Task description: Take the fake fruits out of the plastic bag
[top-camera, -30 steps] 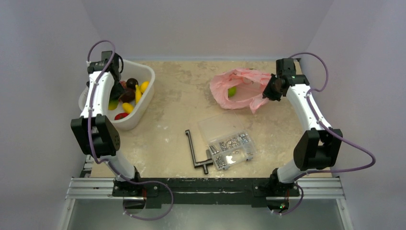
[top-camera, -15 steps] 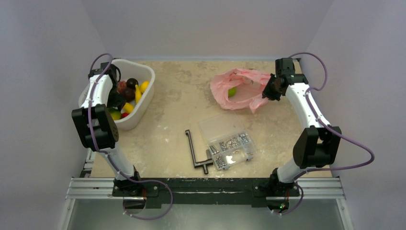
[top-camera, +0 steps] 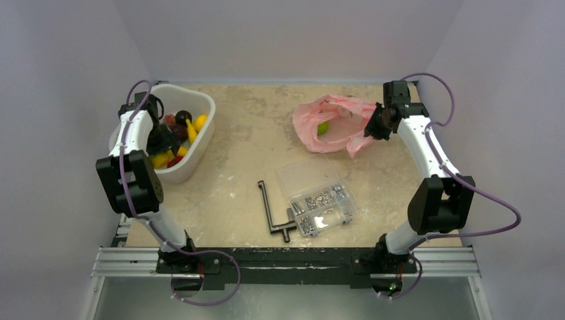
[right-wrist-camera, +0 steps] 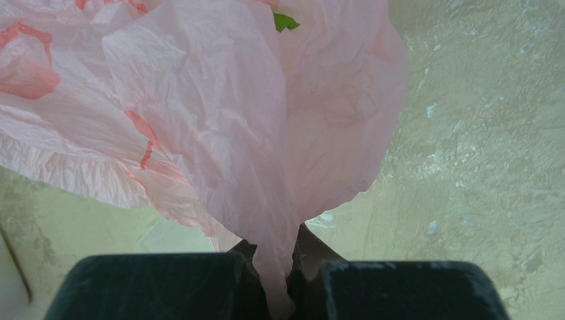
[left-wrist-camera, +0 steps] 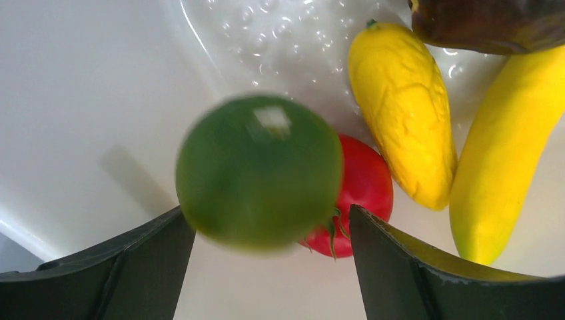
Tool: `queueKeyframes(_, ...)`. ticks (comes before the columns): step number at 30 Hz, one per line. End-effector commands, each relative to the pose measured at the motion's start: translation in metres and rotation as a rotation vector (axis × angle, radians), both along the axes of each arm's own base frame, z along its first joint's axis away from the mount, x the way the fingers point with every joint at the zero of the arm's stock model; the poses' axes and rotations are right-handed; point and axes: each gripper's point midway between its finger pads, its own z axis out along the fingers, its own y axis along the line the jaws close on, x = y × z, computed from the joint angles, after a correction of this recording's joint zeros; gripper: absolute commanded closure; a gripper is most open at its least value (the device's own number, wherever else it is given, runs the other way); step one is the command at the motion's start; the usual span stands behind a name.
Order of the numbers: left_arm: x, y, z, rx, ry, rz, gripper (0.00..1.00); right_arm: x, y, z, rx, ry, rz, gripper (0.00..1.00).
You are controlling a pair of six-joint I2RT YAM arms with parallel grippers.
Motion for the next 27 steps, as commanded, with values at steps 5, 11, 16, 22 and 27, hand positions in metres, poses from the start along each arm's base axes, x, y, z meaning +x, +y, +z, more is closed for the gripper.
queueKeyframes(5,0.003,-0.012,0.042,-0.033,-0.135,-0.068,0.03,0.003,0.003,0.02,-0.003,-0.045,0.045,1.0)
queueKeyframes(11,0.012,-0.035,0.084,-0.102,-0.296,-0.109,0.0,0.004,0.012,0.024,0.034,-0.041,0.08,1.0)
queueKeyframes(16,0.017,-0.121,0.126,-0.23,-0.445,-0.276,0.02,0.002,0.024,0.02,0.068,-0.033,0.109,1.0)
queueKeyframes(22,0.002,-0.247,0.141,-0.444,-0.56,-0.48,0.11,-0.001,0.04,0.023,0.106,-0.047,0.142,1.0)
queueKeyframes(27,-0.008,-0.324,0.145,-0.554,-0.589,-0.637,0.14,-0.006,0.048,0.024,0.145,-0.072,0.159,1.0)
